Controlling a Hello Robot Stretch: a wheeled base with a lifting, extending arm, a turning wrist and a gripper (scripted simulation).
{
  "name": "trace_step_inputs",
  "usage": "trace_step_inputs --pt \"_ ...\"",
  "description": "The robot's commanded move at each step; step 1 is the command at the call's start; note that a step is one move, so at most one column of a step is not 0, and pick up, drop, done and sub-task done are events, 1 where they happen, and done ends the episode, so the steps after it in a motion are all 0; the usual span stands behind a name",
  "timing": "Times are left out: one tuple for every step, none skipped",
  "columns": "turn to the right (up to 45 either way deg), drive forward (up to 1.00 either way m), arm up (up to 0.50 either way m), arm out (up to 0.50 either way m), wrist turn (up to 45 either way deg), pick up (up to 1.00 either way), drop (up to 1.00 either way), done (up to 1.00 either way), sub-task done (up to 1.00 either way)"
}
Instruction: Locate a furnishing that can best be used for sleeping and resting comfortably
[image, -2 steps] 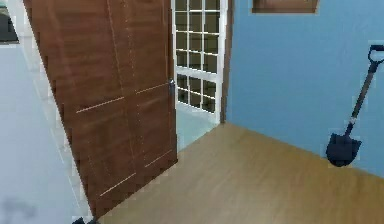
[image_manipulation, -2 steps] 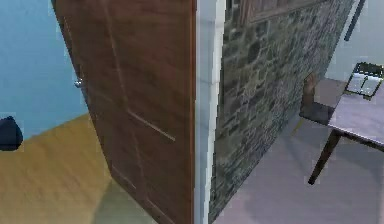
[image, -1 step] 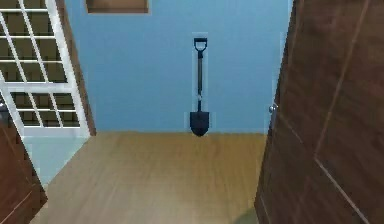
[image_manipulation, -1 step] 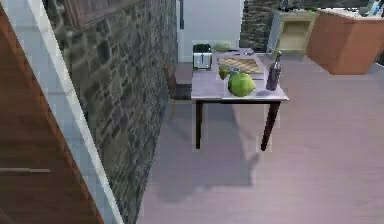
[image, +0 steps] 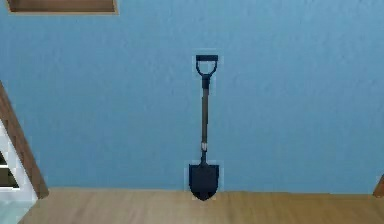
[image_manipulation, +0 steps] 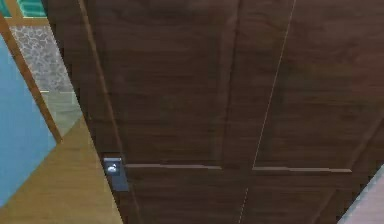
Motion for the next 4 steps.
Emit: trace_step_inputs --pt "0.0 0.5 0.0 0.0 0.0 0.0 0.0 0.0 0.0" --pt "45.0 0.0 0.0 0.0 0.0 0.0 0.0 0.0 0.0" --pt "0.0 0.45 0.0 0.0 0.0 0.0 0.0 0.0 0.0" --pt "45.0 0.0 0.0 0.0 0.0 0.0 0.0 0.0 0.0"
